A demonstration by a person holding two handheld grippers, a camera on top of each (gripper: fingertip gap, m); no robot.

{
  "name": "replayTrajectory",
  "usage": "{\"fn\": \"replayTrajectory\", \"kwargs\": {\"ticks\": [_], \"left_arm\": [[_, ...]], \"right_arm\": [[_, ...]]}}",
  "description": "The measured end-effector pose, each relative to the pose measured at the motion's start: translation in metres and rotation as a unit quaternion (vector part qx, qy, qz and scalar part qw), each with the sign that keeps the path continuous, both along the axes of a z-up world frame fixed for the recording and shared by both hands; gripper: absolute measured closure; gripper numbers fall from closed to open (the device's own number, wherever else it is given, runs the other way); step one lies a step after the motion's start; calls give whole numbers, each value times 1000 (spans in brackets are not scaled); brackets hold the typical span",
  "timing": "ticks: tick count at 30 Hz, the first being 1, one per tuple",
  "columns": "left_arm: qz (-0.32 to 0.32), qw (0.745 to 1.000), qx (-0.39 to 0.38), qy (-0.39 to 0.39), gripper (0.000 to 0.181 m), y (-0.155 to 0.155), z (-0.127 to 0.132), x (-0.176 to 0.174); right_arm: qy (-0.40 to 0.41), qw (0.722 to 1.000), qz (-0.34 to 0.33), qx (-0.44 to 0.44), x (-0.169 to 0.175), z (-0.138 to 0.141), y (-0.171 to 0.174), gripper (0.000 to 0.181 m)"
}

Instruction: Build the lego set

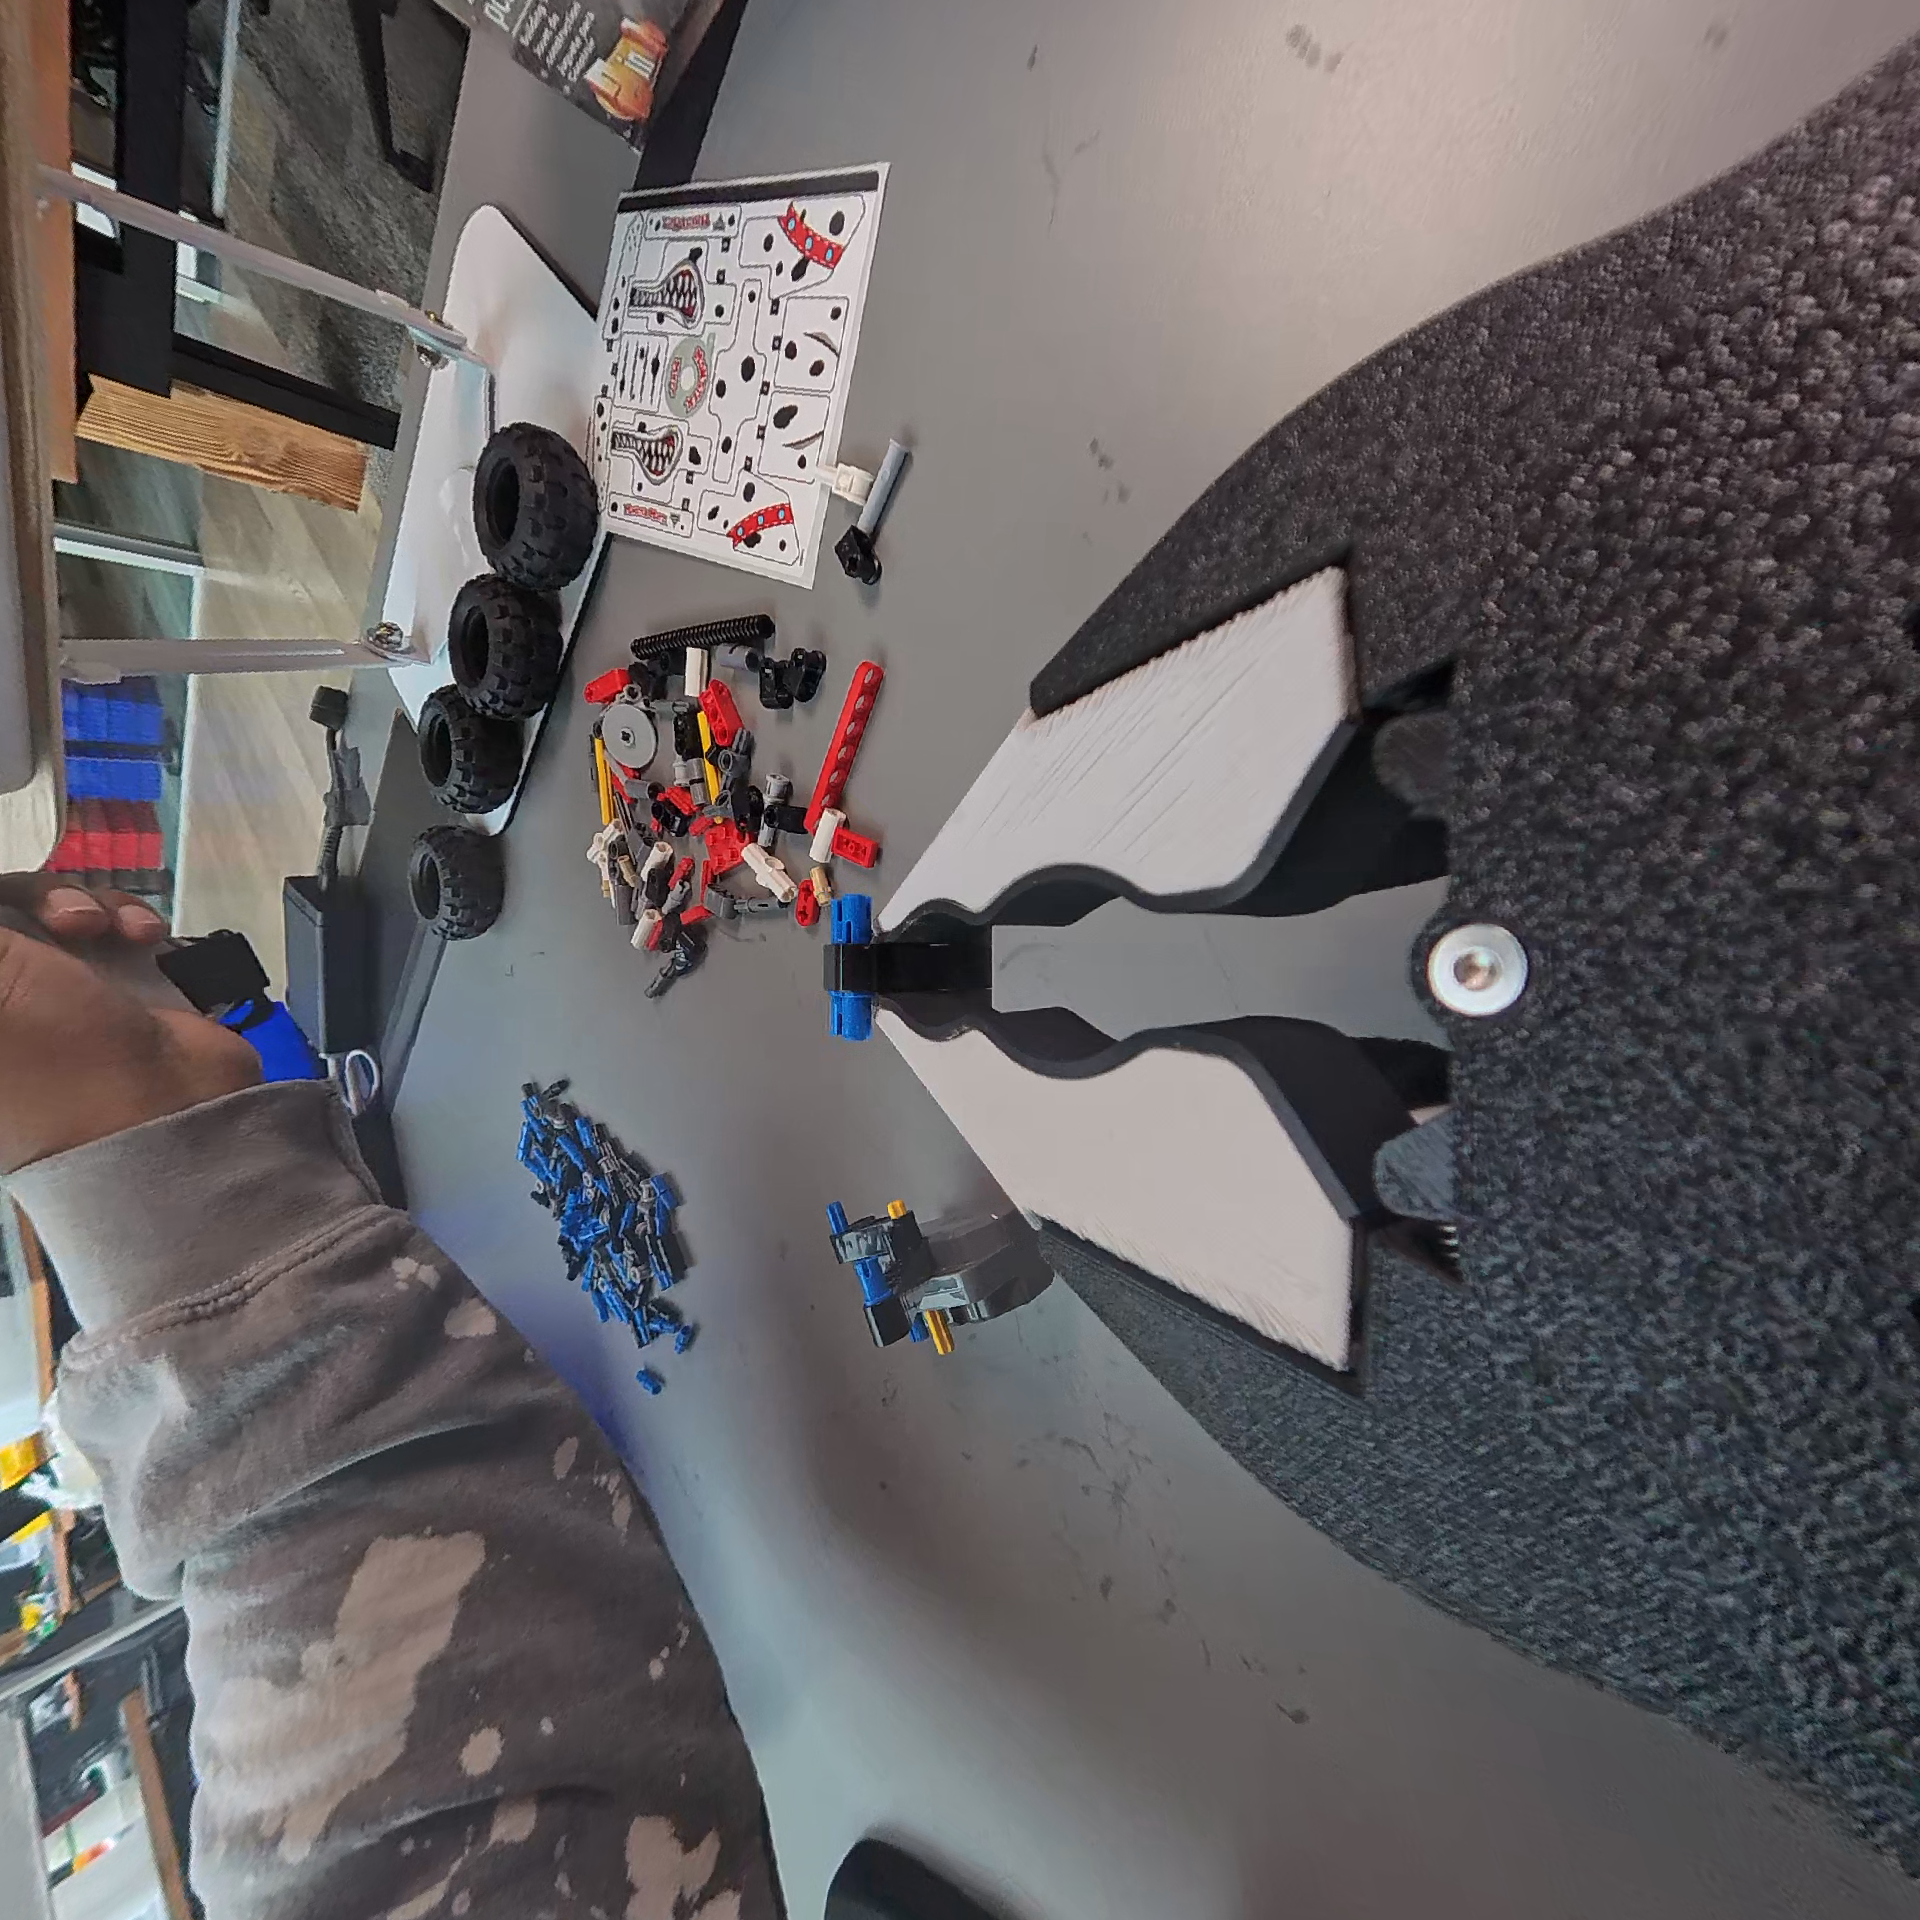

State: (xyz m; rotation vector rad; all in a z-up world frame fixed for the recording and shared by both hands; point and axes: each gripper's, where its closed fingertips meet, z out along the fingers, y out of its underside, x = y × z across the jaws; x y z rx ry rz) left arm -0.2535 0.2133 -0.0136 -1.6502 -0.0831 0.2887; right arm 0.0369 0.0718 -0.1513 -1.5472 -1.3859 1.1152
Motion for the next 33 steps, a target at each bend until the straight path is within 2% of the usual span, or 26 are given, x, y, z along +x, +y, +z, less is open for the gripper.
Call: {"fn": "replayTrajectory", "kwargs": {"ticks": [12,33], "left_arm": [[4,1000,-3,11,181,-5,-8,1],[7,1000,-1,20,181,-2,-4,1]], "right_arm": [[-10,1000,3,11,0,-5,-2,174],[-16,1000,6,7,-1,-9,-3,173]]}}
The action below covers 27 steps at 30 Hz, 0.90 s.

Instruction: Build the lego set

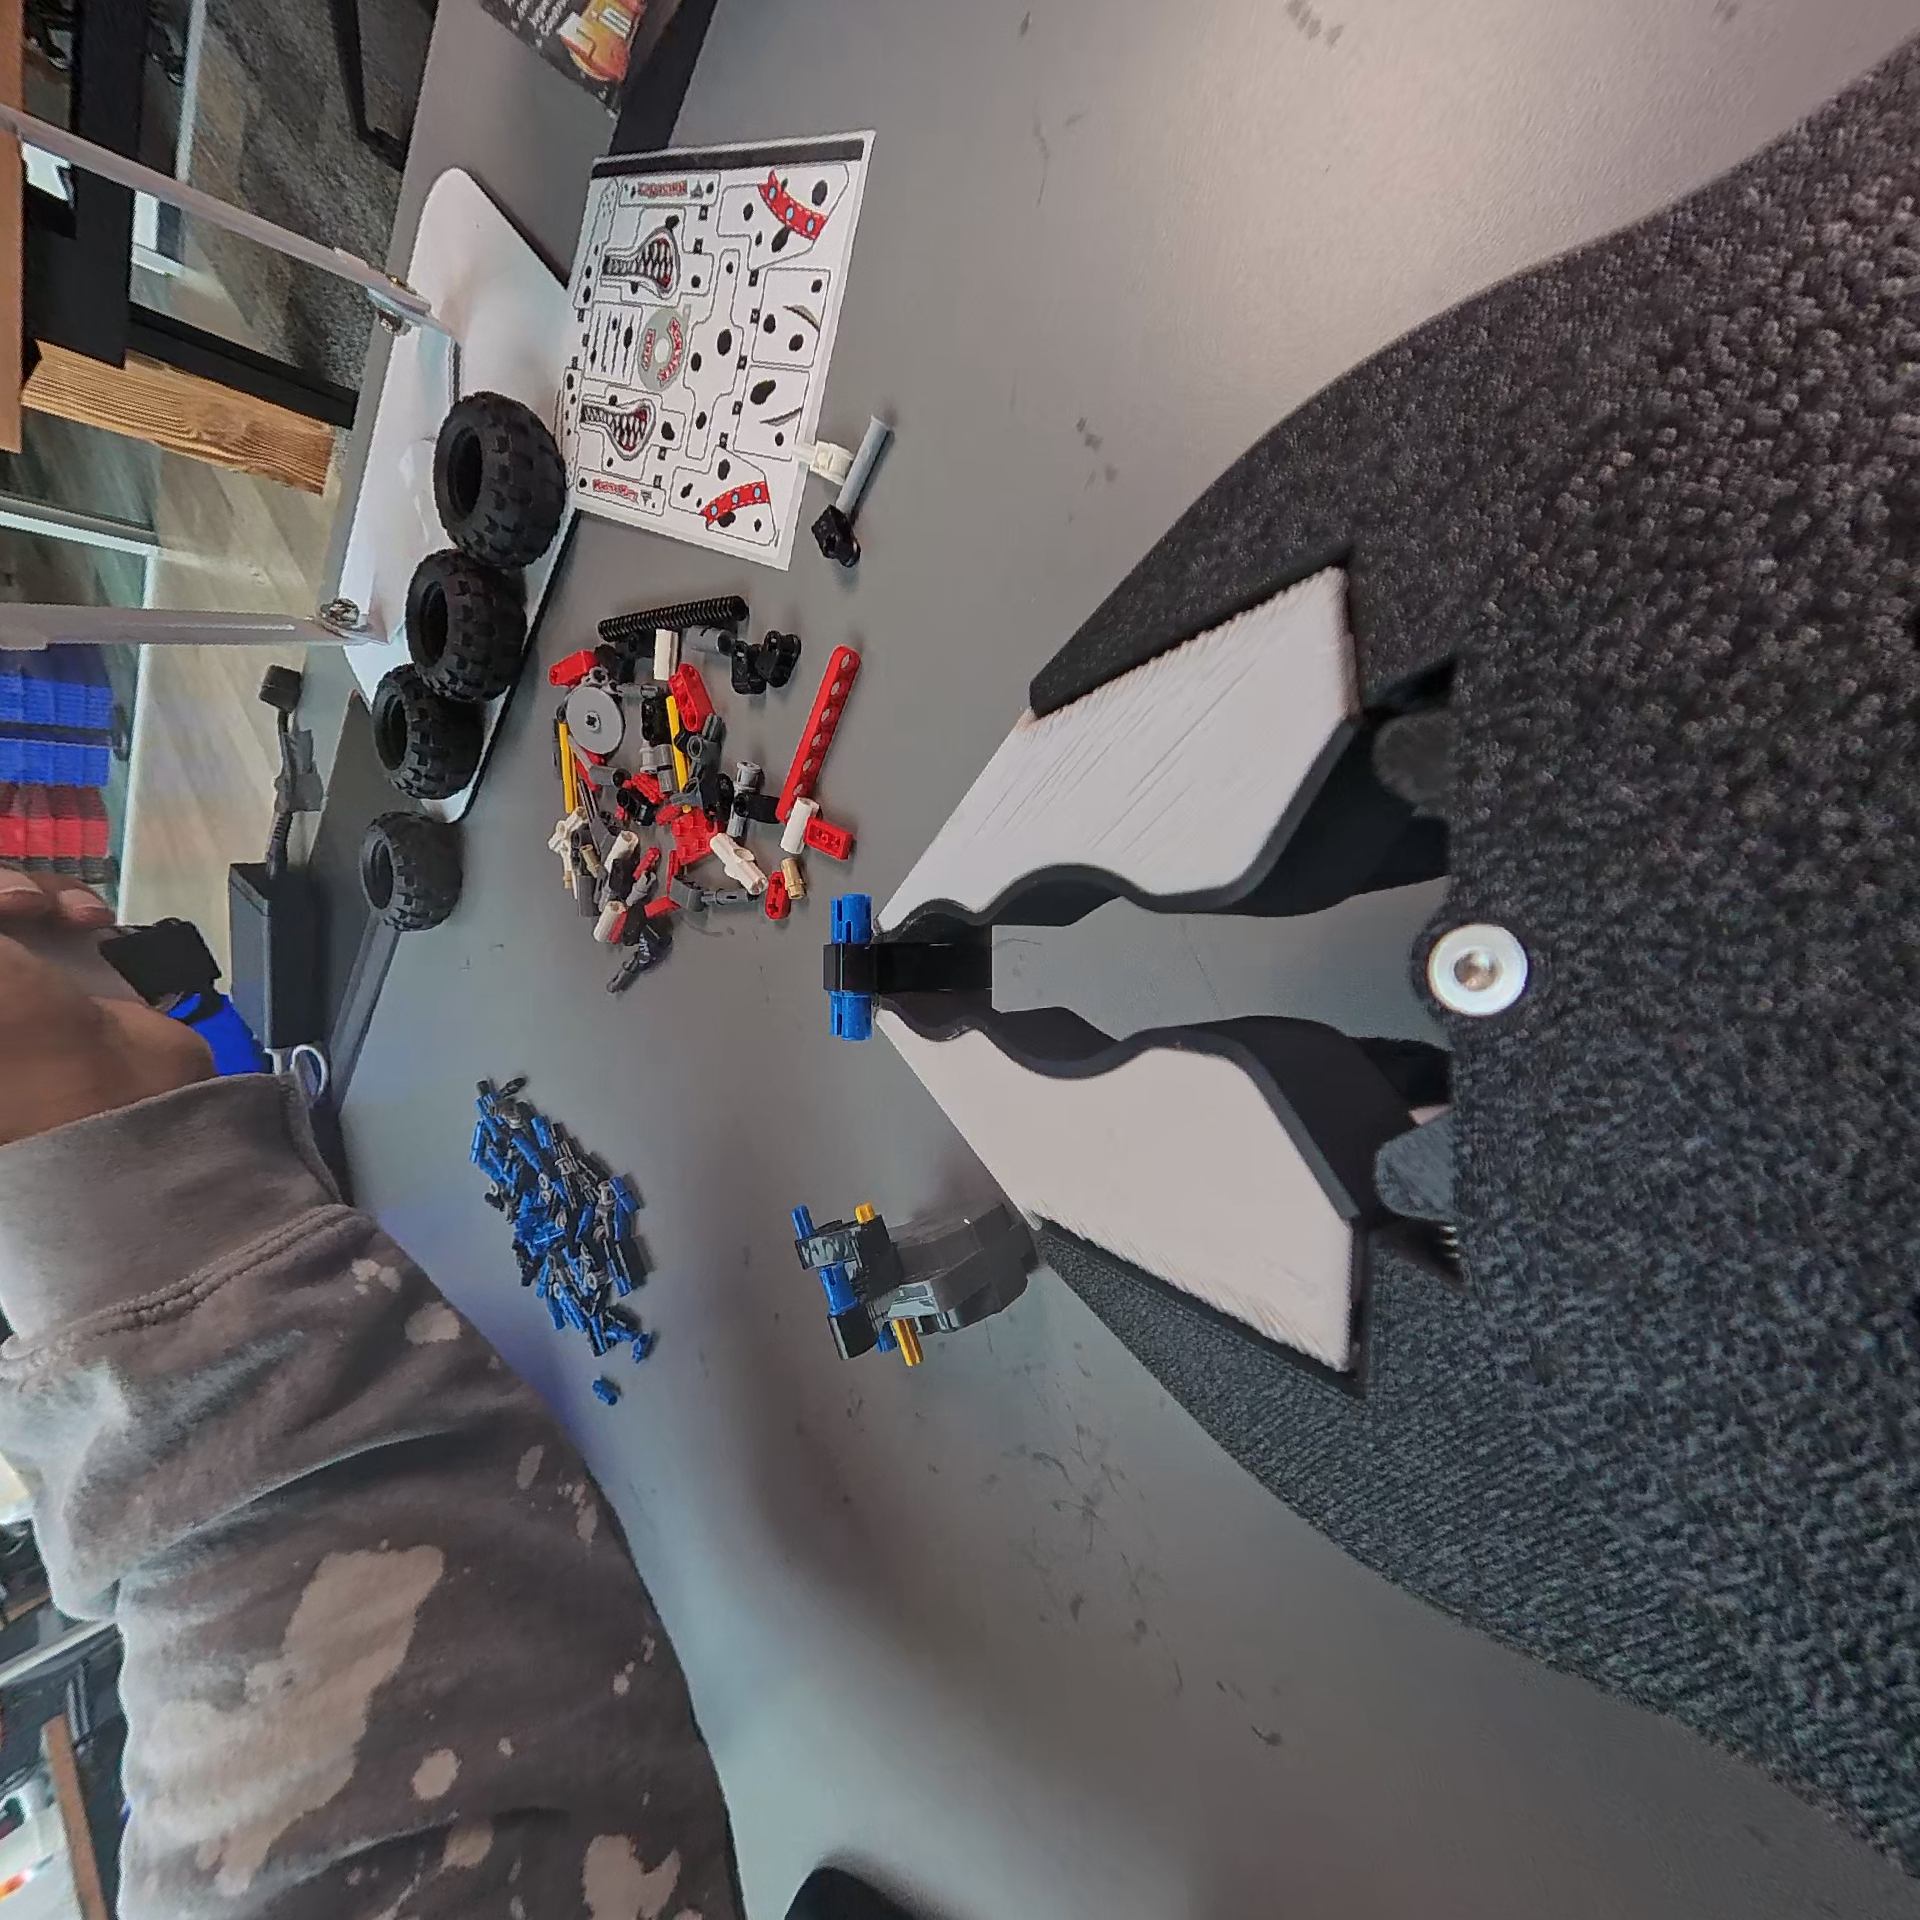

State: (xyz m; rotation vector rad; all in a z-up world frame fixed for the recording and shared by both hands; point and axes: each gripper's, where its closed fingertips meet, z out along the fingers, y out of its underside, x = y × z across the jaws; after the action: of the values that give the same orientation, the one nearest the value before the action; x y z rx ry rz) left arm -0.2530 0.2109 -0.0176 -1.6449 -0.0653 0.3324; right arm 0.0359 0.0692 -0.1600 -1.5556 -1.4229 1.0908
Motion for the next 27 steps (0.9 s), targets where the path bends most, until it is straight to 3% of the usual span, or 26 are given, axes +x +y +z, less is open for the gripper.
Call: {"fn": "replayTrajectory", "kwargs": {"ticks": [20,24,27], "left_arm": [[-2,1000,-3,4,181,1,0,2],[-61,998,6,-10,172,-14,7,24],[-180,980,-41,-79,160,-41,-4,78]], "right_arm": [[-2,1000,2,3,0,-1,-1,173],[-1,1000,-1,-1,0,-1,0,173],[-4,1000,-1,-4,0,-1,0,173]]}}
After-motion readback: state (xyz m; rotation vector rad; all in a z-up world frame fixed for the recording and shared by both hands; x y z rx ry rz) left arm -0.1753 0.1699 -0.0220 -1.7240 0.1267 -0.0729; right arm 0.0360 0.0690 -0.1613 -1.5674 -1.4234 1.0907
